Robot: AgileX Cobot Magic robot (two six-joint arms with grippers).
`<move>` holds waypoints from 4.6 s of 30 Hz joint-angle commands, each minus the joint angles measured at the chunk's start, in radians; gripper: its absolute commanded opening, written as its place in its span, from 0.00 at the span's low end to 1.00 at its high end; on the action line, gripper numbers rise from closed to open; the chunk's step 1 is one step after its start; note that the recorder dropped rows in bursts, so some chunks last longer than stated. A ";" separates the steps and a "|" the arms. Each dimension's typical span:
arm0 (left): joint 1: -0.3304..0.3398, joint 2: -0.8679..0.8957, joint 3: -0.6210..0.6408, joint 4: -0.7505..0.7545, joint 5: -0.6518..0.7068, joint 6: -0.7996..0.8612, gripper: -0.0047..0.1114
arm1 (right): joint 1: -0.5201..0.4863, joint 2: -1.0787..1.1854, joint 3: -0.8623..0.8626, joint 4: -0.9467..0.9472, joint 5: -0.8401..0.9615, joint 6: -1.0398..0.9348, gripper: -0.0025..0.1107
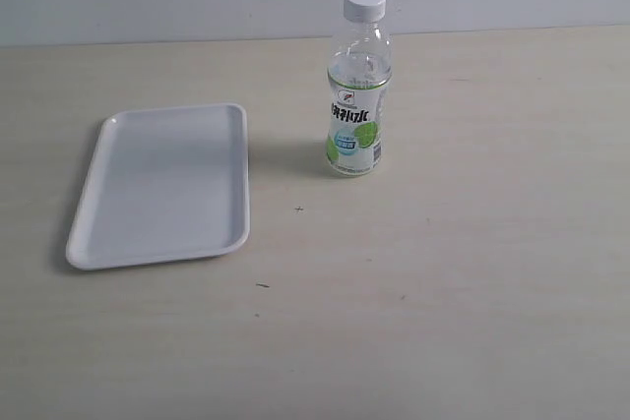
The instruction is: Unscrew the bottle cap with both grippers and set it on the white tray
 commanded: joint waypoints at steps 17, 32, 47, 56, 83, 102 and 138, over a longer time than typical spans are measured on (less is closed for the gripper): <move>0.002 -0.007 0.003 -0.382 -0.296 -0.014 0.04 | -0.008 -0.007 0.004 0.004 -0.015 -0.001 0.02; 0.002 -0.007 0.003 -0.300 -0.829 -0.065 0.04 | -0.008 -0.007 0.004 0.004 -0.015 -0.001 0.02; 0.002 0.690 -0.411 -0.019 -1.124 -0.002 0.04 | -0.008 -0.007 0.004 0.004 -0.015 -0.001 0.02; 0.002 1.424 -0.661 0.703 -1.332 -0.300 0.04 | -0.008 -0.007 0.004 0.004 -0.015 -0.001 0.02; -0.216 2.263 -1.099 0.954 -1.588 -0.320 0.27 | -0.008 -0.007 0.004 0.011 -0.015 -0.001 0.02; -0.262 2.288 -1.124 0.939 -1.569 -0.314 0.83 | -0.008 -0.007 0.004 0.011 -0.015 -0.001 0.02; -0.409 2.489 -1.337 0.797 -1.540 -0.221 0.83 | -0.008 -0.007 0.004 0.011 -0.015 -0.001 0.02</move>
